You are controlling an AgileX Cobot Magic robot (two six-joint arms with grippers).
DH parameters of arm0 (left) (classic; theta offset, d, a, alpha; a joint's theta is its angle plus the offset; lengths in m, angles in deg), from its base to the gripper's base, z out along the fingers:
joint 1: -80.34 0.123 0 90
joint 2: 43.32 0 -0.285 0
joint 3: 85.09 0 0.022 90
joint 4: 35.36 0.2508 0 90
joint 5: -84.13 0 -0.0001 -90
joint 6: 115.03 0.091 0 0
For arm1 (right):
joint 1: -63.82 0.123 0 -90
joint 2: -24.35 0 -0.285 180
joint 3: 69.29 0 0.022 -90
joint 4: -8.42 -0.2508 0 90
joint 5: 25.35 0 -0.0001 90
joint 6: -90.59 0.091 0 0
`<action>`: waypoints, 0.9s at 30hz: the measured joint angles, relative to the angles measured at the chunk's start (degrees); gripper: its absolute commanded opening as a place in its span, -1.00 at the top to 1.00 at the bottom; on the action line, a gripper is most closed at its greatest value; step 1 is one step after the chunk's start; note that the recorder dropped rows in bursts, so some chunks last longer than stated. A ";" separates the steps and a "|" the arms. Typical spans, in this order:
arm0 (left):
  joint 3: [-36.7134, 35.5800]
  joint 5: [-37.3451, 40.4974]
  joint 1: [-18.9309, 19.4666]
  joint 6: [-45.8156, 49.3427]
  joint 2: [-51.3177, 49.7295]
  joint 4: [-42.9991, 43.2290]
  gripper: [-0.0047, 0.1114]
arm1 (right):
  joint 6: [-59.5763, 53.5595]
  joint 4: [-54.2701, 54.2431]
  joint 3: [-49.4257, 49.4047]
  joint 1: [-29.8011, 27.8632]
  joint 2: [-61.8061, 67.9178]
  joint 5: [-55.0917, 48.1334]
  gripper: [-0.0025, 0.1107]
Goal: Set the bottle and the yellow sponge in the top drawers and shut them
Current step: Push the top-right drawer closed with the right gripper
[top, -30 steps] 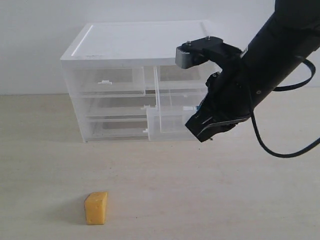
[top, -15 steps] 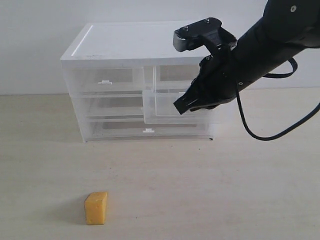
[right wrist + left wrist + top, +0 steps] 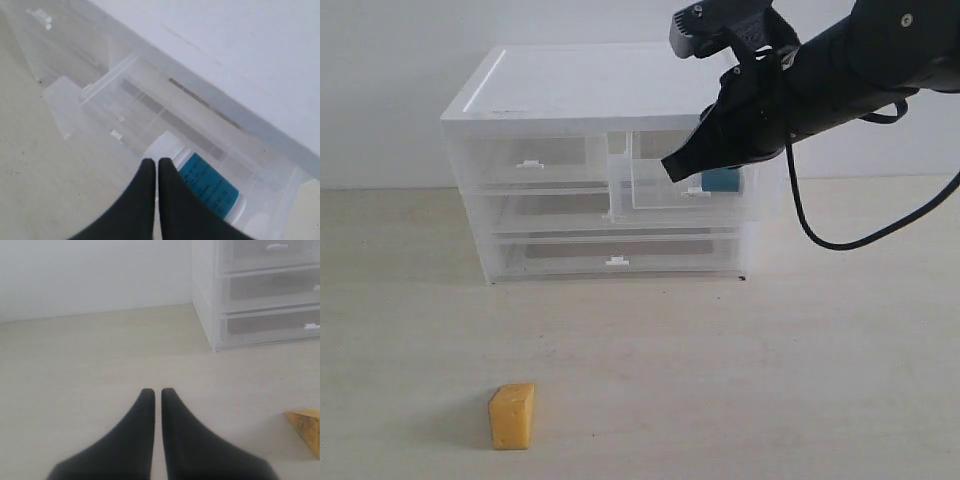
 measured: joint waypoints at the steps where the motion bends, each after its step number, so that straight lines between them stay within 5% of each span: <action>1: 0.00 0.00 0.00 0.00 0.00 0.00 0.85 | 0.00 0.00 0.00 0.00 0.00 0.05 0.96; 13: 0.00 0.00 0.00 0.00 0.00 0.00 0.85 | -1.00 0.08 6.56 0.00 0.00 -20.10 0.96; 27: 0.00 0.00 0.00 0.00 0.00 0.00 0.85 | -0.11 3.59 9.20 0.00 8.95 -12.81 0.96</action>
